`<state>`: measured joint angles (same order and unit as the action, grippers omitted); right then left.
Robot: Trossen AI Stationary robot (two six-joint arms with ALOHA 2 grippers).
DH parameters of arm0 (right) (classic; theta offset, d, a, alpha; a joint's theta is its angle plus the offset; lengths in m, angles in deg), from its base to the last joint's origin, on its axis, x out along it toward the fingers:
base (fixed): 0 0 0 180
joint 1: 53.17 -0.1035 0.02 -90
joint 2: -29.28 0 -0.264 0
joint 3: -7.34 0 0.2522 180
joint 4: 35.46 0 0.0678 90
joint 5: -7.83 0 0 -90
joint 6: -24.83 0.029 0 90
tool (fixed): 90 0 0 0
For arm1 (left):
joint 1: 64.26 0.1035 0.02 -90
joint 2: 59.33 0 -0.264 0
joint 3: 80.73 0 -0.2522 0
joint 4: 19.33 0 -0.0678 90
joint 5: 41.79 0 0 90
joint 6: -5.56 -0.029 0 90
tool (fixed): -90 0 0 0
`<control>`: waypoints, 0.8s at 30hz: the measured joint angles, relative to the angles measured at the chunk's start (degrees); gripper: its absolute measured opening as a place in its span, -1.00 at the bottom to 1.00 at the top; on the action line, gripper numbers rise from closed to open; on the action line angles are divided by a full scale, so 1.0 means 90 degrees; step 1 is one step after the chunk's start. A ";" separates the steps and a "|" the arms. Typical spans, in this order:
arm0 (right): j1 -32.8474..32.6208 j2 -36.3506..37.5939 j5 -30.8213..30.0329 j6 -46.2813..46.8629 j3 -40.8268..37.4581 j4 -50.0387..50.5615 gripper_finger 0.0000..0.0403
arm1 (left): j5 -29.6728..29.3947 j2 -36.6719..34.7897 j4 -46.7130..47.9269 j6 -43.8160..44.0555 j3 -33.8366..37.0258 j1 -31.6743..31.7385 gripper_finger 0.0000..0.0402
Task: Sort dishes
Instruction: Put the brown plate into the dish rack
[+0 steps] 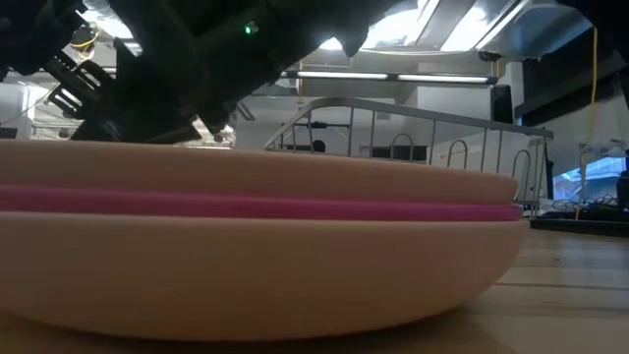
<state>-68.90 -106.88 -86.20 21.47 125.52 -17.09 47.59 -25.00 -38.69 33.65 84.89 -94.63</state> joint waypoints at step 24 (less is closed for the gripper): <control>-0.0002 0.0004 0.0165 0.0010 0.0000 0.0954 -0.49 | -0.0001 -0.0002 0.0011 0.0051 0.0000 0.0000 -1.00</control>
<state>-68.92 -106.84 -84.72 21.56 125.52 -8.51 47.59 -25.02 -38.59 34.11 84.89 -94.63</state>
